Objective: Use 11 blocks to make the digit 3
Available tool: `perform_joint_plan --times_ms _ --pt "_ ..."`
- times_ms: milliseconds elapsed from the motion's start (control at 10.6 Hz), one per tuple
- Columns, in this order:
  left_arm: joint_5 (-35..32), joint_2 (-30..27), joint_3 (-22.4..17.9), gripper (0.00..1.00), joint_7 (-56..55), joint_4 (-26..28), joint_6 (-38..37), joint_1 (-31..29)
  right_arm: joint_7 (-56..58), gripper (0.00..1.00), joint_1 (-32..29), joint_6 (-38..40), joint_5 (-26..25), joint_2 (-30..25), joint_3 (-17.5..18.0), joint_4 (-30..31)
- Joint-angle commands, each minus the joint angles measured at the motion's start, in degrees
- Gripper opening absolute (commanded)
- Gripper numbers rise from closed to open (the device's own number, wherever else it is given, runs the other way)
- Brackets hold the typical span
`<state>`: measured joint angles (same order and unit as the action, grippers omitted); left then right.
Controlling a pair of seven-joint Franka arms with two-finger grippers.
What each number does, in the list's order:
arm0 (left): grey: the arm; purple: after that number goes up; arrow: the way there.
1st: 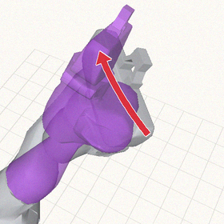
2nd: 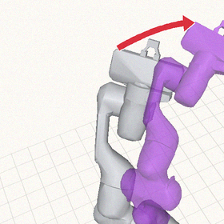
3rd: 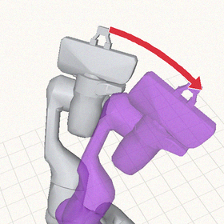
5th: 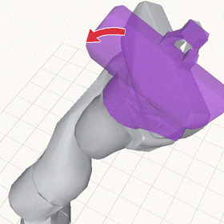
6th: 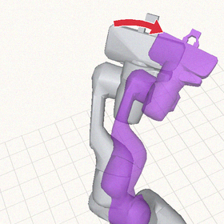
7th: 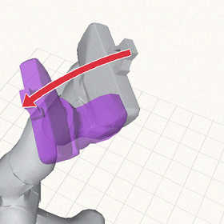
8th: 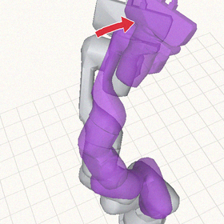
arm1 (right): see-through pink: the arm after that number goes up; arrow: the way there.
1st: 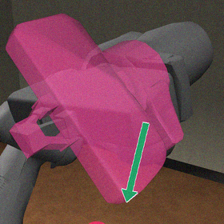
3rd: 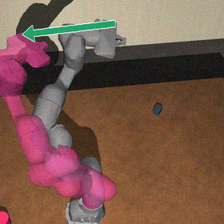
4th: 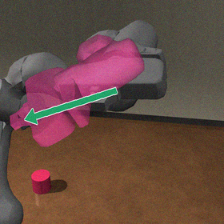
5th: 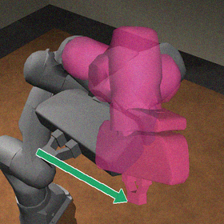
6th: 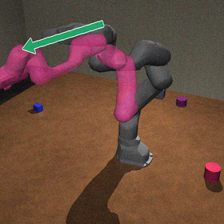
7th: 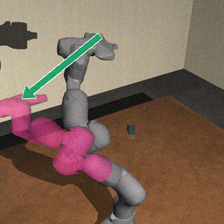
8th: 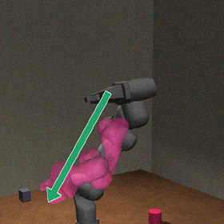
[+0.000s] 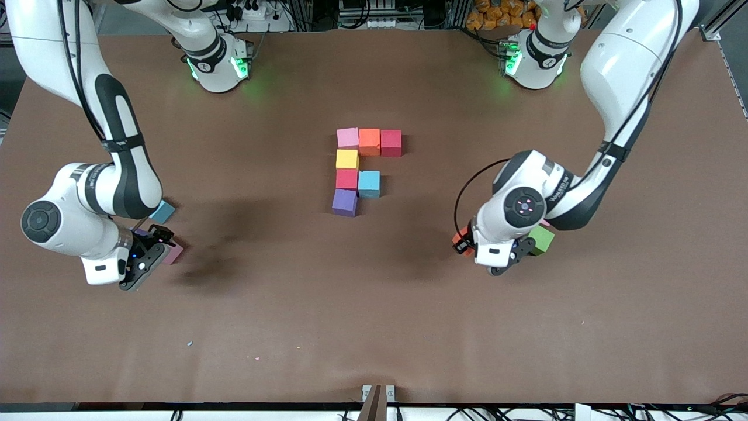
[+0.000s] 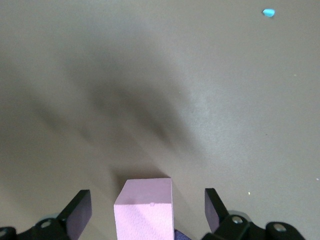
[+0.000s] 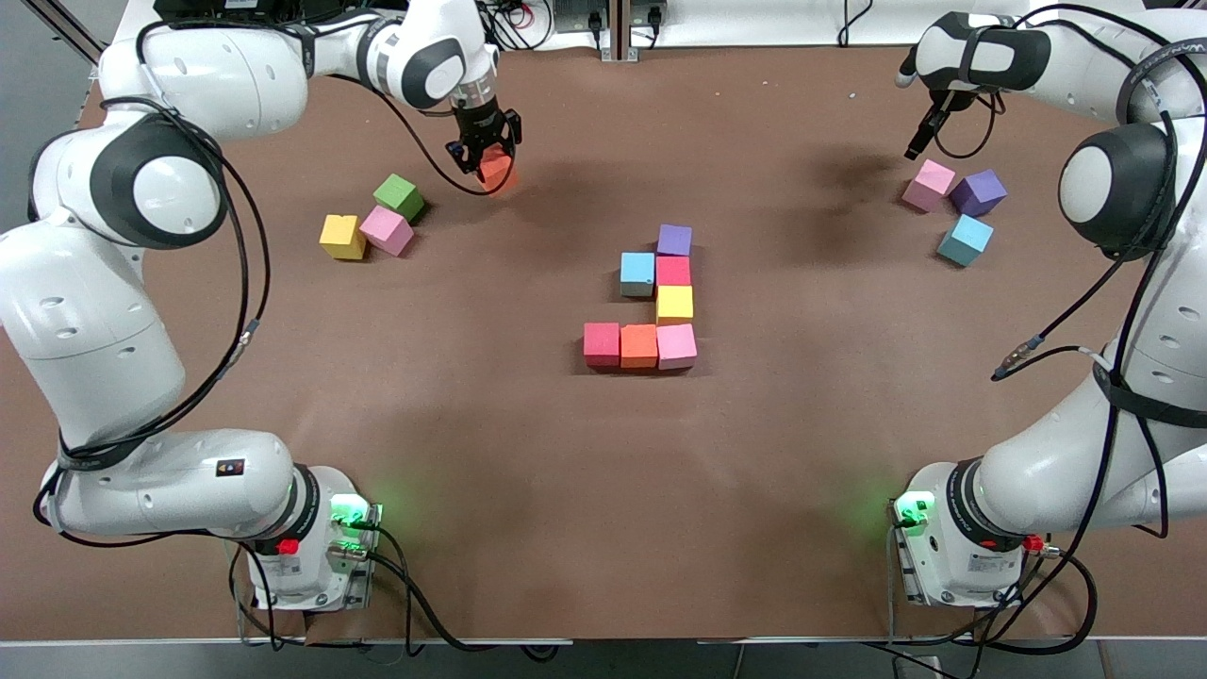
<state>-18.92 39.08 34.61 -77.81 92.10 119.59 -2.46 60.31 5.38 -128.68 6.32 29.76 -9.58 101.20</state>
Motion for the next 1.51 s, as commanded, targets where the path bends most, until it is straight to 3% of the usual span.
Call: perform_joint_plan --times_ms 0,188,753,1130,1413 --pt "0.46 -2.43 -0.07 0.00 -9.86 1.33 -1.29 1.05 3.13 1.00 -2.38 -2.17 -0.78 -2.17 0.97 3.30" --pt "-0.50 -3.13 -0.07 0.00 -20.84 2.02 -1.29 3.59 4.19 1.00 -2.92 -3.33 -0.61 -1.64 0.97 4.26" --pt "-2.35 -6.12 1.51 0.00 -50.19 5.37 -1.20 3.60 4.64 1.00 -3.53 -5.79 0.36 -0.50 1.06 6.90" --pt "-2.35 -6.56 3.36 0.00 -61.65 8.52 -0.68 3.25 6.30 1.00 -3.53 -6.84 2.29 0.29 1.06 7.95" --pt "-1.48 -6.91 6.87 0.00 -69.92 10.46 -0.06 2.73 7.01 1.00 -3.62 -8.95 2.91 0.82 1.06 8.83"
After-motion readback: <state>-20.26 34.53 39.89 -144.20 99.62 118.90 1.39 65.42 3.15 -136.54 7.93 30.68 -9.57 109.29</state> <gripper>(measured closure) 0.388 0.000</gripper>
